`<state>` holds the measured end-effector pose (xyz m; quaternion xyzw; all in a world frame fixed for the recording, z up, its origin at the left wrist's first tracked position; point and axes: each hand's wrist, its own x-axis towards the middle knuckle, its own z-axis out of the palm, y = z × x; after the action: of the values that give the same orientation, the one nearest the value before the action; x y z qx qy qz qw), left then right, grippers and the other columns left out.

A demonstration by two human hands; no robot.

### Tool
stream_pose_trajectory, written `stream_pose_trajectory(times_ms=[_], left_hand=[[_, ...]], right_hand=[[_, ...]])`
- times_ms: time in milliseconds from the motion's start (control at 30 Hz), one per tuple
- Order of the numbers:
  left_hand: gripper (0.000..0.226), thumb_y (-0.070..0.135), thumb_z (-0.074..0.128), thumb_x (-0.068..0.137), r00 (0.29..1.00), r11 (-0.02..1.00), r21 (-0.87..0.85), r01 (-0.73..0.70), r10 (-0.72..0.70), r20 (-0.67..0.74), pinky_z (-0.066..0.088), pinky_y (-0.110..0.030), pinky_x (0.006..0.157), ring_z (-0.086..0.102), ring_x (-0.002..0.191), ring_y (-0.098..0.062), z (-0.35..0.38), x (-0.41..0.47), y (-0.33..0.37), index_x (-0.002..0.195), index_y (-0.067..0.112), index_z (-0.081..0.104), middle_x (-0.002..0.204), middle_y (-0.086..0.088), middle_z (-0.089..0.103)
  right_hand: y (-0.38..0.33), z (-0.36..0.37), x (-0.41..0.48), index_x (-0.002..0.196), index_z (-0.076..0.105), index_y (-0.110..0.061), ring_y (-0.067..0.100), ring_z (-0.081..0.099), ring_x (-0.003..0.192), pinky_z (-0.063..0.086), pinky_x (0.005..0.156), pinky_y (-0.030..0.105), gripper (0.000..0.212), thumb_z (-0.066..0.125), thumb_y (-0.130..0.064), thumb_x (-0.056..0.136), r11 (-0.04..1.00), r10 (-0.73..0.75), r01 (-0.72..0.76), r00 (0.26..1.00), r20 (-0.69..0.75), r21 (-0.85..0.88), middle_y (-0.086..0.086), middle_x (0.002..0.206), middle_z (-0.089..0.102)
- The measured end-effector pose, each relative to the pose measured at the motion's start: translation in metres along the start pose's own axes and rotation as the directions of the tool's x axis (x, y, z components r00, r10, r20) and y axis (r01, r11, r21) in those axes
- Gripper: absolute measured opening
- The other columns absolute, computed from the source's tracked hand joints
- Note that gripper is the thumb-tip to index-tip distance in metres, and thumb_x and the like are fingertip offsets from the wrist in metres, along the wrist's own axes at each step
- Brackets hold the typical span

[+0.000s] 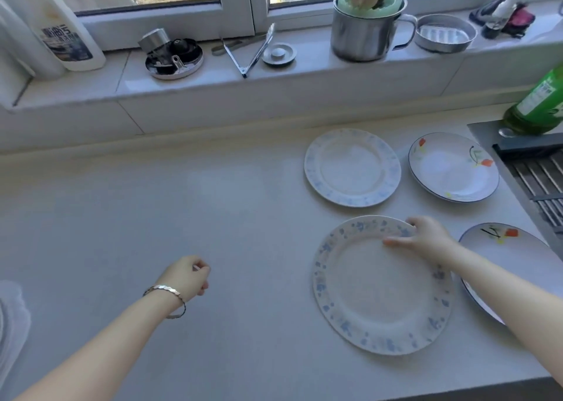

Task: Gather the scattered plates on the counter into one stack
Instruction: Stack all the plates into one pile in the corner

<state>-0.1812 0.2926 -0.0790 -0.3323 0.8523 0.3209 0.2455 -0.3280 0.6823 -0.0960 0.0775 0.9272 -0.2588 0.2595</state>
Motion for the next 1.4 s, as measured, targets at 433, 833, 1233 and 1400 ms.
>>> stream_pose_trajectory(times_ms=[433,833,1233,1400], left_hand=[[0.02,0.01,0.046,0.089,0.967,0.999,-0.049,-0.016,0.003,-0.254,0.048,-0.027,0.067,0.062,0.061,-0.023,-0.091,-0.021,-0.081,0.072,0.015,0.054,0.06,0.001,0.061],[0.027,0.012,0.047,0.088,0.809,0.984,-0.17,0.047,-0.137,-0.571,0.055,-0.037,0.079,0.069,0.078,-0.031,-0.267,-0.076,-0.276,0.065,0.026,0.051,0.067,-0.006,0.067],[0.021,0.012,0.046,0.087,0.736,0.911,-0.375,0.169,-0.37,-0.567,0.049,-0.031,0.069,0.063,0.064,-0.026,-0.308,-0.09,-0.445,0.071,0.022,0.055,0.064,-0.002,0.066],[0.017,0.011,0.046,0.087,0.741,0.907,-0.391,0.158,-0.37,-0.56,0.041,-0.023,0.056,0.061,0.062,-0.024,-0.308,-0.082,-0.468,0.077,0.018,0.058,0.063,0.002,0.063]], right_hand=[[-0.146,0.086,-0.072,0.087,0.067,-0.006,0.006,0.062,0.037,0.052,0.04,0.018,0.023,0.07,-0.028,0.081,0.783,-0.032,-0.089,0.983,0.182,0.615,0.003,0.068,0.068],[-0.397,0.229,-0.184,0.07,0.062,-0.014,0.011,0.062,0.044,0.048,0.036,0.015,0.019,0.068,-0.026,0.083,0.711,-0.352,0.119,0.914,0.204,0.693,0.004,0.07,0.063],[-0.502,0.379,-0.267,0.07,0.06,-0.015,0.027,0.062,0.073,0.054,0.071,0.038,0.022,0.062,-0.031,0.084,0.813,-0.346,0.133,0.893,0.288,0.566,0.005,0.075,0.064],[-0.509,0.394,-0.281,0.081,0.059,-0.02,0.017,0.061,0.071,0.051,0.061,0.031,0.016,0.055,-0.033,0.087,0.801,-0.436,0.289,0.881,0.181,0.524,-0.001,0.079,0.064]])
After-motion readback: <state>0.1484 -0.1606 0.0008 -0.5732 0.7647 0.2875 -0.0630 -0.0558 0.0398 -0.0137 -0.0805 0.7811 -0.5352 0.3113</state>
